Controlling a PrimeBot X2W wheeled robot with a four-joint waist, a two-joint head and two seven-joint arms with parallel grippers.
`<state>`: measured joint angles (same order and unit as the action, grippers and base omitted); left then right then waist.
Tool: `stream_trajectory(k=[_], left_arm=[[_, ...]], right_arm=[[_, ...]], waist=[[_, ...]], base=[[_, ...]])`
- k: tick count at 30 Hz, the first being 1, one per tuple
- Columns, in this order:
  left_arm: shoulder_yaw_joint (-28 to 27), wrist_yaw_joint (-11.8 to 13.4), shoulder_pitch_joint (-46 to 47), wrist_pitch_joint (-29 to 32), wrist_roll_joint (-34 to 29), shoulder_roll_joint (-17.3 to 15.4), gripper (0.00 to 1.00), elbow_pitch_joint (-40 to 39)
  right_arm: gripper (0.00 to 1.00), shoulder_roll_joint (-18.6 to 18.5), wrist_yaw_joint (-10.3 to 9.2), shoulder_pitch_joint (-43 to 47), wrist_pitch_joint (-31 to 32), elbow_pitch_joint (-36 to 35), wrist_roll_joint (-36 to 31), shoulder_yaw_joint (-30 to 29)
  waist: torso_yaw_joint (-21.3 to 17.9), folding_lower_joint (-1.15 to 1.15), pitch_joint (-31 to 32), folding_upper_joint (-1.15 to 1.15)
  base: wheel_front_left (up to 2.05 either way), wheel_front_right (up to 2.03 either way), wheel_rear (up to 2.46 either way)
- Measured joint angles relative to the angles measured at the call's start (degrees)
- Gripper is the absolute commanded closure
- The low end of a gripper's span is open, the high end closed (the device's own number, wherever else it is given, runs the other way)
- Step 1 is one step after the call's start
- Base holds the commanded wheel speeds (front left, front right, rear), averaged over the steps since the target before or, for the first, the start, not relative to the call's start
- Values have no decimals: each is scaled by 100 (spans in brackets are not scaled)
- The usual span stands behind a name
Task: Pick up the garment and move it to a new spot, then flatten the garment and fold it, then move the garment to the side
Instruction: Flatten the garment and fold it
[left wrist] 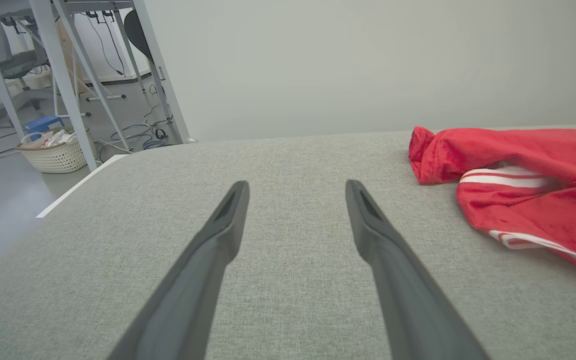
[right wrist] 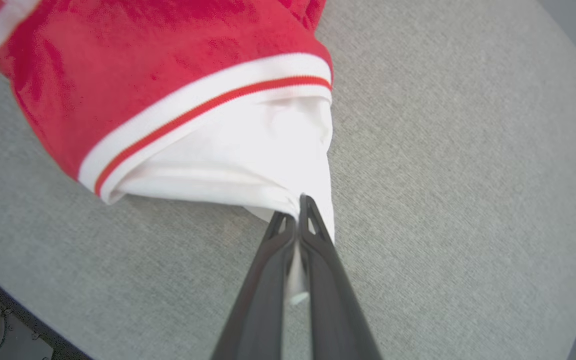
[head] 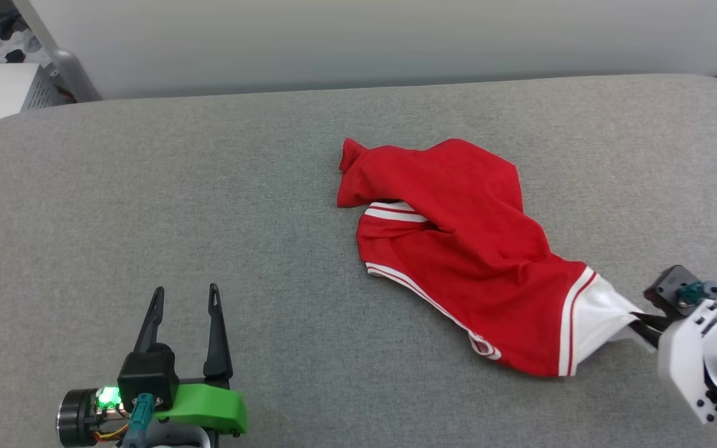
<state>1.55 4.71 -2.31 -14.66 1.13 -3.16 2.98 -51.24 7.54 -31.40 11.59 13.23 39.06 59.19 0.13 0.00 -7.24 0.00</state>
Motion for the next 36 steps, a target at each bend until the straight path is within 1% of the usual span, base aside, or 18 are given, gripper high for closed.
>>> stream_trajectory(k=[3,6,9,10,12,15,16,17,18,22,26,28,32,34,36], left_arm=[[8,-1,0,0,-8,0,0,8],[18,-44,1,0,-8,0,0,14],[23,-49,1,0,-10,-1,0,26],[36,-69,1,0,-14,-1,0,42],[42,-76,1,0,-15,-1,0,47],[33,-76,1,0,-15,-4,0,57],[32,-75,1,-1,-15,-4,0,62],[30,-75,-1,0,-14,-4,0,70],[30,-75,-4,0,-15,-4,0,78],[33,-75,-44,0,-14,-4,0,105],[34,-75,-103,0,-15,-4,0,100],[33,-75,-120,0,-15,-5,0,91],[32,-75,-164,0,-14,-8,0,66],[29,-75,-194,0,-15,-12,0,49],[27,-75,-205,0,-15,-19,0,22]], right_arm=[[100,-97,0,274,-134,424,186,-310],[100,-153,0,502,-231,891,232,-525],[100,-82,0,684,-321,1333,454,-693],[100,3,0,809,-425,1852,595,-836],[100,38,0,860,-481,2130,599,-851],[100,214,0,909,-616,2446,713,-922],[75,276,0,910,-692,2524,753,-949],[14,324,0,911,-758,2588,832,-987],[0,361,0,911,-862,2621,857,-1012],[0,421,0,901,-1403,2624,890,-1266],[0,311,0,886,-1900,2470,848,-1669],[0,254,0,888,-2092,2303,797,-1924],[0,200,0,935,-2282,1912,619,-2432],[0,211,0,1042,-2405,1647,427,-2808],[0,300,0,1196,-2494,1337,267,-3204]], waist=[[-113,0,39,0],[-159,0,54,0],[-137,0,48,0],[-83,0,43,0],[-42,0,40,0],[-10,0,52,0],[-6,0,63,0],[-5,0,79,0],[-7,0,99,0],[-17,0,196,0],[-33,0,299,0],[-40,0,349,0],[-51,0,420,0],[-51,0,442,0],[-41,0,461,0]], base=[[0,0,0],[0,0,0],[0,0,0],[0,0,0],[0,0,0],[0,0,0],[0,0,0],[0,0,0],[0,0,0],[0,0,0],[0,0,0],[0,0,0],[0,0,0],[0,0,0],[0,0,0]])
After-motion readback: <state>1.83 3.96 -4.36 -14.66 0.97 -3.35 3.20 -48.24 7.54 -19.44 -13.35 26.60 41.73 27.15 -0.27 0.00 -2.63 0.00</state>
